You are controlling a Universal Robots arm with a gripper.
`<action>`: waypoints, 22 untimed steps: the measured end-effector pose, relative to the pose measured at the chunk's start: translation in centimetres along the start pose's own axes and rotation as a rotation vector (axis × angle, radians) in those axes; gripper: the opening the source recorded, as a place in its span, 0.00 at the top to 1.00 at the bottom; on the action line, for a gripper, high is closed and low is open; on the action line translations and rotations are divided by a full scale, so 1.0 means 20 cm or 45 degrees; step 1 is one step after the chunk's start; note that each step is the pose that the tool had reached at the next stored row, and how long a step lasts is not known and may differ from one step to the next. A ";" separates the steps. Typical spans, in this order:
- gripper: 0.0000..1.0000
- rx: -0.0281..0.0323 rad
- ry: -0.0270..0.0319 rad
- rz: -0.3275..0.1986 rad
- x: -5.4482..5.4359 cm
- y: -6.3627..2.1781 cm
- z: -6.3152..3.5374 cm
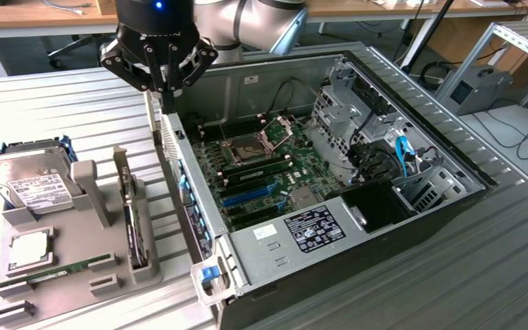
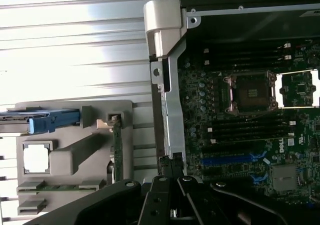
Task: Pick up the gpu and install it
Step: 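Reach for the gpu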
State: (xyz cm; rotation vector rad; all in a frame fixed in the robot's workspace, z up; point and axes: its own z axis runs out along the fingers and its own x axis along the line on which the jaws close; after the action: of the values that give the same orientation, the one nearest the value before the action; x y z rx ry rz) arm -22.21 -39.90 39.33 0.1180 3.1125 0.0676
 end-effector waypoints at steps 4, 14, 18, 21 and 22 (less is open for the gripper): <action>0.89 0.0000 0.0000 0.000 0.08 -0.006 -0.002; 0.89 0.0000 0.0000 0.000 0.12 -0.009 -0.003; 0.89 0.0000 0.0000 0.000 0.13 -0.010 -0.004; 0.89 0.0000 0.0000 0.000 0.14 -0.010 -0.004; 0.89 0.0000 0.0000 0.000 0.14 -0.010 -0.004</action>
State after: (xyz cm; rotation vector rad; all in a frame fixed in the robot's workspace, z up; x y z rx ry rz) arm -24.99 -39.89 39.33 0.1180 3.1125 0.0676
